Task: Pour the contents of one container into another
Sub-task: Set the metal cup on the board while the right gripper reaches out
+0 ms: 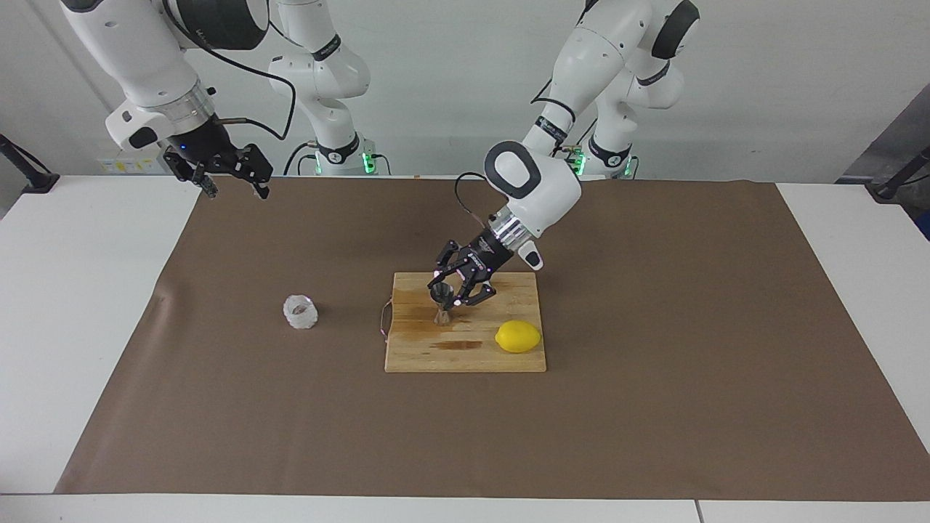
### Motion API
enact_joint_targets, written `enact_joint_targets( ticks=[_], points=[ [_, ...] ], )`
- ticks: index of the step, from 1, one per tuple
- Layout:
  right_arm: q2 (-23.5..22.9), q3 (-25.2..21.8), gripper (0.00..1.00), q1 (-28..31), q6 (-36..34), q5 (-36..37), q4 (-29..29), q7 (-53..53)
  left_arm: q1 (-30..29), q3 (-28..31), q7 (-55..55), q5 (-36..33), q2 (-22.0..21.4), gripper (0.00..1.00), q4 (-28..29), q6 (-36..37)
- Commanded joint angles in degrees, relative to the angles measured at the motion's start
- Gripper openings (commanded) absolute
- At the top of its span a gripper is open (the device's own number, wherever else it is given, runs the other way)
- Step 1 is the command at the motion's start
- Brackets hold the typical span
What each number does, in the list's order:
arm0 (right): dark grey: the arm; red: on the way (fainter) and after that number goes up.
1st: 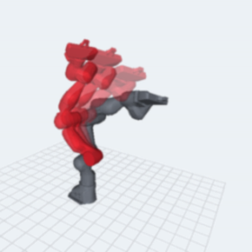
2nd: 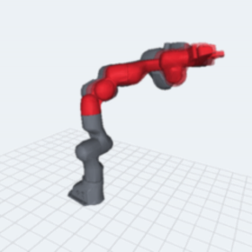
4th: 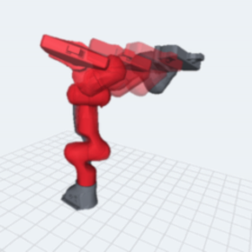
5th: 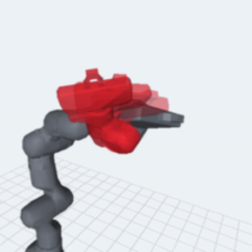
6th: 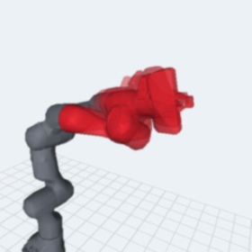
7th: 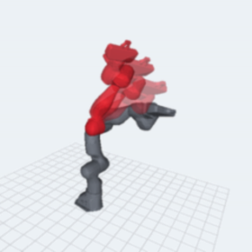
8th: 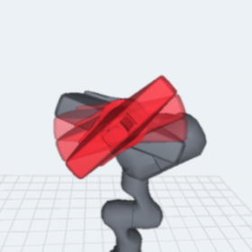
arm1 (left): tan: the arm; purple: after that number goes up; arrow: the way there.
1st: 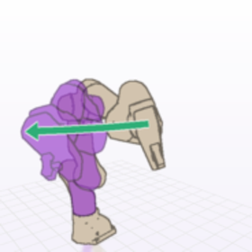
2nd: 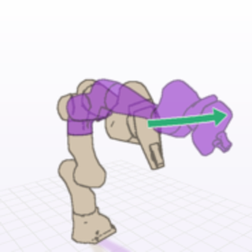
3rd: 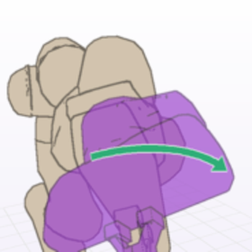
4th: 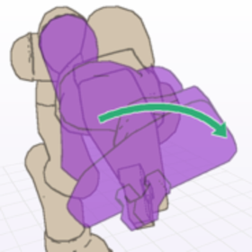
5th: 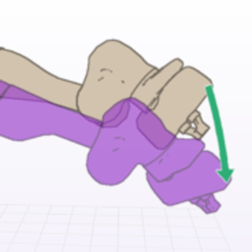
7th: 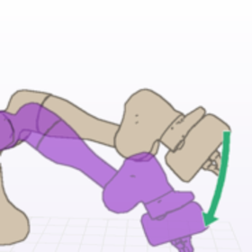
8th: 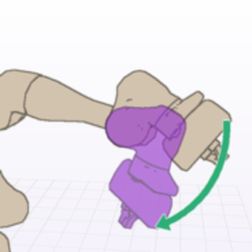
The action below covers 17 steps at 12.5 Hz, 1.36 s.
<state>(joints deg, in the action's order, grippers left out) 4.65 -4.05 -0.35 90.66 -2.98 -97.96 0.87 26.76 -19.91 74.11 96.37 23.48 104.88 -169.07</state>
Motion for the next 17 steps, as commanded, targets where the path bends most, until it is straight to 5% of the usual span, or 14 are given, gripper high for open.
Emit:
enact_joint_targets(
  ticks=[1,3,6,11,17],
  points=[
    [-0.43,0.44,1.0,0.62,-0.83,-0.63,0.93,0.27,0.58,0.31,-1.24,0.75,0.34,0.57,-0.03,-1.35],
    [-0.43,0.44,1.0,0.62,-0.83,-0.63,0.93,0.27,0.31,0.31,-1.6,0.84,0.34,0.65,-0.03,-1.27],
    [-0.51,0.44,1.0,0.62,-0.83,-0.63,0.93,0.27,0.4,0.31,-1.6,0.75,0.26,1.0,-0.29,-1.27],
    [-0.08,0.36,1.0,0.97,-1.1,-0.72,0.4,-3.4,1.46,-2.31,-1.33,1.01,-0.8,1.0,-1.08,-6.7],
    [1.42,0.18,1.0,4.21,7.58,-1.42,-6.01,-37.28,-4.33,-3.47,0.16,-4.51,-3.7,1.0,-4.32,-5.06]
  ],
)
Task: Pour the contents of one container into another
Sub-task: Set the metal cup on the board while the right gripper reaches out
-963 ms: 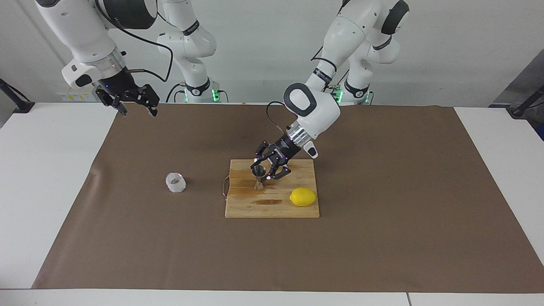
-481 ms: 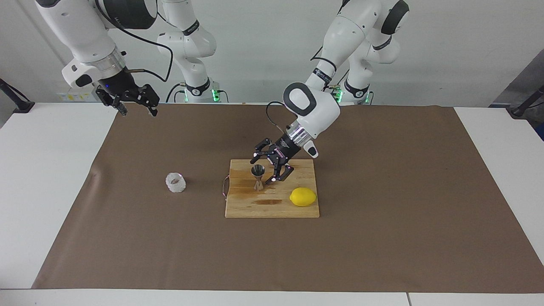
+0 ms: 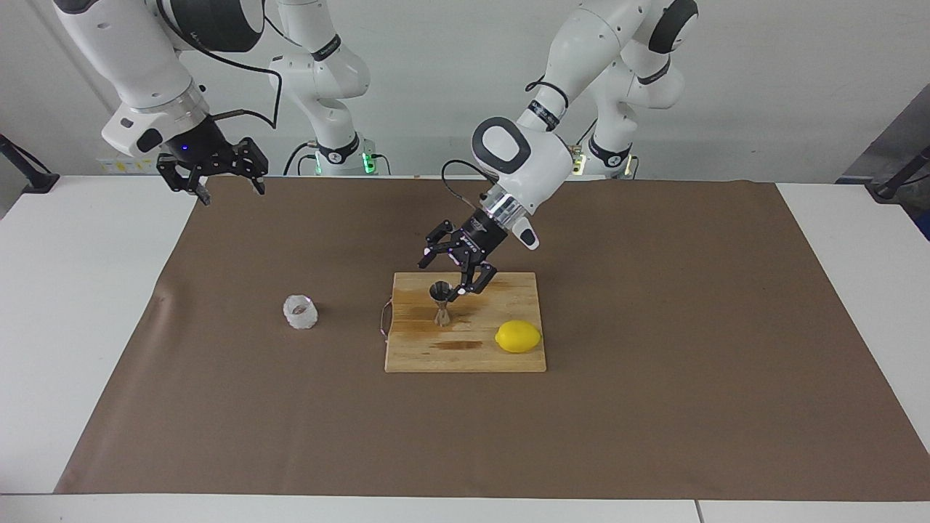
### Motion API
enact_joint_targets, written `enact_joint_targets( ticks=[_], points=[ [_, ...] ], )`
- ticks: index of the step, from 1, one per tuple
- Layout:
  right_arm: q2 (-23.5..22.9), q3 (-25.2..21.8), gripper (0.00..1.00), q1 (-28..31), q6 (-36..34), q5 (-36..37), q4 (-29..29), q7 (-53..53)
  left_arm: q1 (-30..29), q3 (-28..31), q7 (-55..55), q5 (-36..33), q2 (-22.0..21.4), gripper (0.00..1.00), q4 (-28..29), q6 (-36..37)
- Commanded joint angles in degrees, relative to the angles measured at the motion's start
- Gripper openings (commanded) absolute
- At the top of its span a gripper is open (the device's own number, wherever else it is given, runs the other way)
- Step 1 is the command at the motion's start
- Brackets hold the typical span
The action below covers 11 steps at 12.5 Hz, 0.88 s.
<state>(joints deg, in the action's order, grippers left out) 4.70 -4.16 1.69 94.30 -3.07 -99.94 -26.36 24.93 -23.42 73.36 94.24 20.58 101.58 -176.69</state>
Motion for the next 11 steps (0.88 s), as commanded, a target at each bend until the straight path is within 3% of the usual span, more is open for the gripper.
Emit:
enact_joint_targets(
  ticks=[1,3,6,11],
  points=[
    [0.84,0.29,1.0,2.53,6.14,-1.32,-4.81,-16.73,-3.22,0.3,0.91,-3.26,-1.5,1.0,-1.12,3.1],
    [-1.26,0.29,1.0,3.24,10.62,-1.59,-5.43,-27.99,-5.84,0.57,0.82,-8.87,-2.12,1.0,-1.21,7.38],
    [-8.89,0.29,1.0,5.78,13.27,-13.95,-5.44,-46.36,-10.6,0.74,0.73,-20.46,-2.3,1.0,-1.56,15.13],
    [-17.52,0.29,1.0,5.96,19.87,-28.72,-6.75,-69.58,-12.63,3.63,0.91,-37.68,-2.82,1.0,-0.95,21.98]
  ],
)
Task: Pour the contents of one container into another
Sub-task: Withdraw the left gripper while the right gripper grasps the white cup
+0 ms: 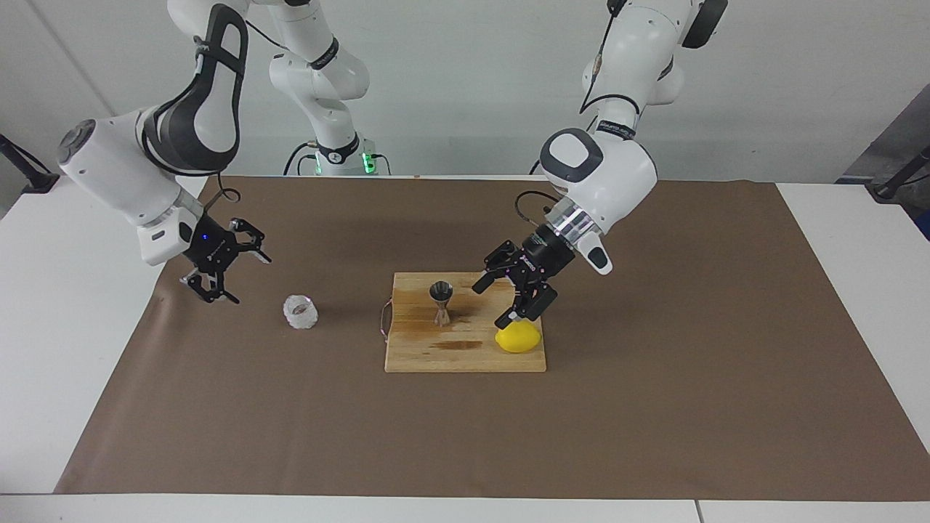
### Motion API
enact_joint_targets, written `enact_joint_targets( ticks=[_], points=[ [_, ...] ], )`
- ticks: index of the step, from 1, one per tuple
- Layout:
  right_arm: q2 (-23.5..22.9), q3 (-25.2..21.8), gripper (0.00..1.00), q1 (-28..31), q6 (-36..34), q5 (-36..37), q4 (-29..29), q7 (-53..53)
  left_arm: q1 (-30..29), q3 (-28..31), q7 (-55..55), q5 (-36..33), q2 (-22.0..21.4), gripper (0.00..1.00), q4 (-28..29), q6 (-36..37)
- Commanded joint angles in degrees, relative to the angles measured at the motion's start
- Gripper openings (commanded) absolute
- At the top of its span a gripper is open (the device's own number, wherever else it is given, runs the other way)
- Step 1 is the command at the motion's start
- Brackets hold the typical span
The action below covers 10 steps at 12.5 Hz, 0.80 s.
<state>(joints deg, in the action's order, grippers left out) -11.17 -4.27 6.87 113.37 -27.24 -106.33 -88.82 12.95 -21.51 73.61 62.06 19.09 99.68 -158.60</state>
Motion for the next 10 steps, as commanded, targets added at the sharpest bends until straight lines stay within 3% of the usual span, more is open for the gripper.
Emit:
enact_joint_targets(
  ticks=[1,6,10],
  points=[
    [-2.88,0.49,1.0,1.21,0.71,-5.62,-1.16,-10.46,-0.65,3.04,0.74,-9.81,-1.34,1.0,0.87,6.88],
    [-9.48,0.58,1.0,3.85,-2.8,-16.06,-3.01,-25.14,-0.74,8.5,0.48,-36.43,-2.65,1.0,0.69,16.38],
    [-10.54,0.67,1.0,3.85,-6.66,-16.88,-3.1,-26.83,-1.61,9.47,-6.77,-57.35,-3.97,1.0,0.43,25.42]
  ],
)
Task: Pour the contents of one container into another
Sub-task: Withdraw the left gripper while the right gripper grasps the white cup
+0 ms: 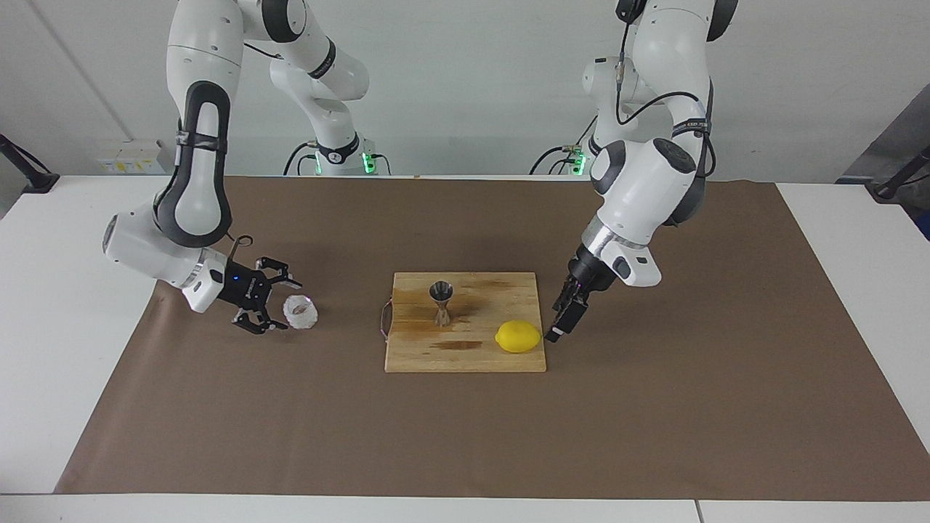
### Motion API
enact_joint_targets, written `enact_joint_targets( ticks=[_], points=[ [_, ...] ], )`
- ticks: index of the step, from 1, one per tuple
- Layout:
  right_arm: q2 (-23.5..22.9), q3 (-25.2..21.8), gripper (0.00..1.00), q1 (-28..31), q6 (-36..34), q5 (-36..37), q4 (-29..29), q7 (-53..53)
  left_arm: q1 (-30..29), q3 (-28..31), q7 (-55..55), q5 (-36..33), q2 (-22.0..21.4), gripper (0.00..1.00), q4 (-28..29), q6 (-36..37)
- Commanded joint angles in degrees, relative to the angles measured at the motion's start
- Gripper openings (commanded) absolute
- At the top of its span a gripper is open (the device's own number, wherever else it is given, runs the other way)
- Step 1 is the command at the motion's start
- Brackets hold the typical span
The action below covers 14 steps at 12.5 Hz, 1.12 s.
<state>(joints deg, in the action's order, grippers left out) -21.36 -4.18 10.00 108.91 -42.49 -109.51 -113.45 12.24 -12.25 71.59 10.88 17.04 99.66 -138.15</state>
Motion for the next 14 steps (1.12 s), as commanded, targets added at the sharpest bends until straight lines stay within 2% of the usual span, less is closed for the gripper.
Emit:
enact_joint_targets(
  ticks=[1,4,9,13,14],
  points=[
    [-0.78,0.58,1.0,0.72,-1.77,-1.63,0.09,-4.48,-1.86,0.21,-8.97,-8.13,-2.71,1.0,0.45,7.43],
    [-2.11,0.58,1.0,0.03,1.65,-1.63,0.09,-6.7,-5.19,0.39,-24.25,-10.96,-4.73,1.0,0.19,13.94],
    [-3.07,1.72,1.0,-1.03,7.8,-2.95,-0.7,-7.4,-12.23,0.3,-46.23,-11.05,-8.86,1.0,0.27,20.45],
    [-3.43,1.81,1.0,-1.65,7.82,-4.18,-0.79,-7.84,-14.96,0.48,-56.37,-10.97,-11.76,1.0,0.1,24.85],
    [-3.25,1.81,0.95,-1.3,7.55,-4.18,-1.31,-8.54,-15.31,0.48,-57.16,-10.97,-12.81,1.0,0.1,25.99]
  ],
)
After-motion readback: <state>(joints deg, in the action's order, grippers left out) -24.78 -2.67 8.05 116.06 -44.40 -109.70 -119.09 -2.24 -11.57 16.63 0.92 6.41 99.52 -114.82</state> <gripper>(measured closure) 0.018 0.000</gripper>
